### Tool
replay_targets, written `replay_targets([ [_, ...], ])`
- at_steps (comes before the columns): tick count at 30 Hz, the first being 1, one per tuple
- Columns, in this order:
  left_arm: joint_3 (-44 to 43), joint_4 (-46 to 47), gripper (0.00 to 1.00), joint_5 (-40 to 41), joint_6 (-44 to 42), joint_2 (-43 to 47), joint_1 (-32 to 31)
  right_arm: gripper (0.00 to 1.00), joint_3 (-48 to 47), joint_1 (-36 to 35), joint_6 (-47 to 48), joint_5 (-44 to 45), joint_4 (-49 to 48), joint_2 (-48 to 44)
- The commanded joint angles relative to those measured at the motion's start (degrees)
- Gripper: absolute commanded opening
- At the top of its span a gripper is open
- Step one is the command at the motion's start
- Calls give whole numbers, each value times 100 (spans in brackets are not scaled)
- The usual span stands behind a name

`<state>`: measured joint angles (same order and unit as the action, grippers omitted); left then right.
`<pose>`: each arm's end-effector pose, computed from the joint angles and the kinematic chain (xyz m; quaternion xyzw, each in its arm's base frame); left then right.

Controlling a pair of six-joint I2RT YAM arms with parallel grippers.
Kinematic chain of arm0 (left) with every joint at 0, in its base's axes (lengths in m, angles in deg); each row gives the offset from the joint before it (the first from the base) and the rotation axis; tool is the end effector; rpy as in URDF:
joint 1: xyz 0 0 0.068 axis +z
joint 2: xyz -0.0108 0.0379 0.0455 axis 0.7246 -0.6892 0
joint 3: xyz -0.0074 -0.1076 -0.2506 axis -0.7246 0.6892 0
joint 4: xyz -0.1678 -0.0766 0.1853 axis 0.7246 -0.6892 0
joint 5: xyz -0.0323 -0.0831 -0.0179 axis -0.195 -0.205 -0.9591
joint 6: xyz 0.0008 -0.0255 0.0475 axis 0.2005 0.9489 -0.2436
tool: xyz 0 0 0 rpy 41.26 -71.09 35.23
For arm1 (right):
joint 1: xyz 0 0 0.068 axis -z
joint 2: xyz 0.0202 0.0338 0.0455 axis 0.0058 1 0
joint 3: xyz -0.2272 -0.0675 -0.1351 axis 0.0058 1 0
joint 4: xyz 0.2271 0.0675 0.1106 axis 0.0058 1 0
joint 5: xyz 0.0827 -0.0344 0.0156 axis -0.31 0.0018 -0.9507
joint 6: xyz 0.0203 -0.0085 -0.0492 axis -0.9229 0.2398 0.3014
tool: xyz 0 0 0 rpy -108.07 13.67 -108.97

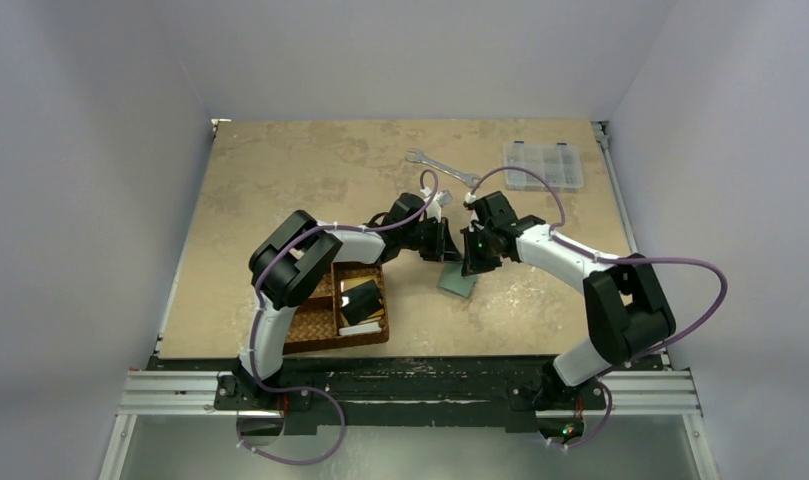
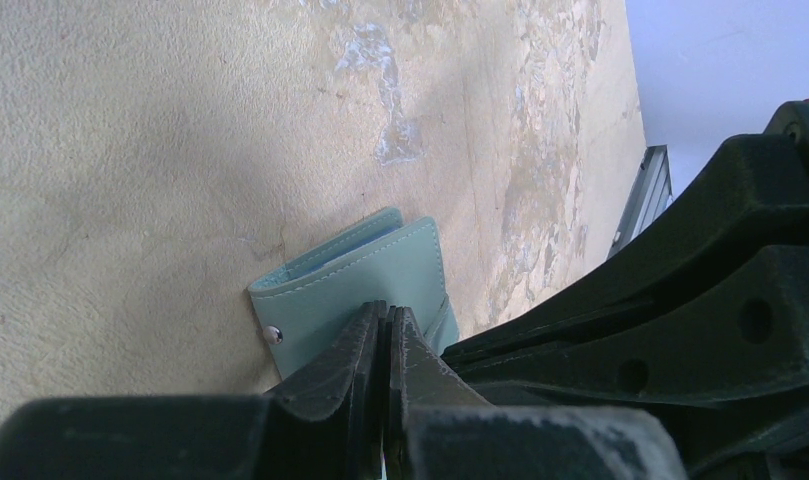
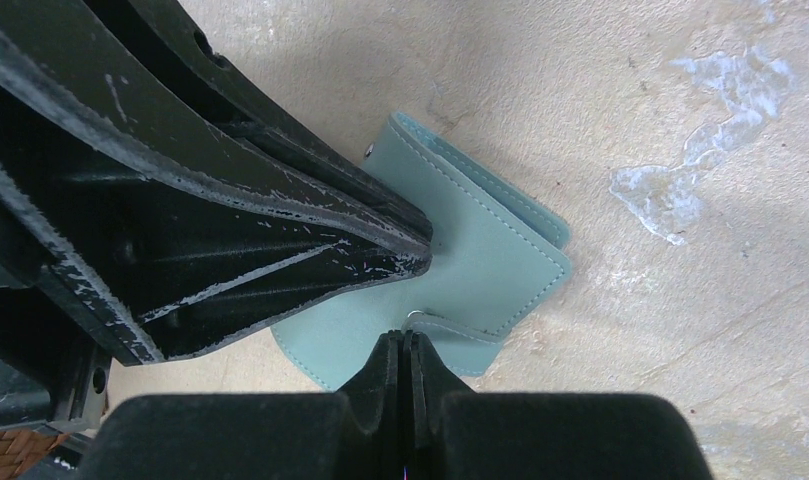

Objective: Put the credit cards into the card holder
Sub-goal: Close the card holder at the center of the board.

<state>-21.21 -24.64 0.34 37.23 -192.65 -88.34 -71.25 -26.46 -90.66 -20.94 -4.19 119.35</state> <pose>0.3164 -0.3080 0.1258 0.1290 0.8459 -0.4794 0.1948 0.2660 0.1355 0.1861 -0.0725 0.9656 0.1511 0.1987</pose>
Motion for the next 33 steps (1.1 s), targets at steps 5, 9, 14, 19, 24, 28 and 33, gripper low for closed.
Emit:
replay_targets([
  [5,96,-327,0,110,-46,-240,-99,0,-152,-10,64,-25,-162,283],
  [9,109,-294,0,115,-25,-275,-116,0,-220,-15,66,43,-155,314],
  [14,150,-287,0,122,-36,-253,-127,0,-249,26,-160,188,-132,-32],
  [19,191,-286,0,133,-59,-228,-125,0,-172,126,-189,110,-56,-241],
  [24,197,-259,0,124,-53,-224,-127,0,-102,139,-161,27,-90,-244],
  [28,207,-231,0,115,-35,-208,-124,0,-159,131,-83,41,-49,-112],
  [33,197,-217,0,115,-32,-197,-127,0,-168,117,-84,-8,-66,-3],
])
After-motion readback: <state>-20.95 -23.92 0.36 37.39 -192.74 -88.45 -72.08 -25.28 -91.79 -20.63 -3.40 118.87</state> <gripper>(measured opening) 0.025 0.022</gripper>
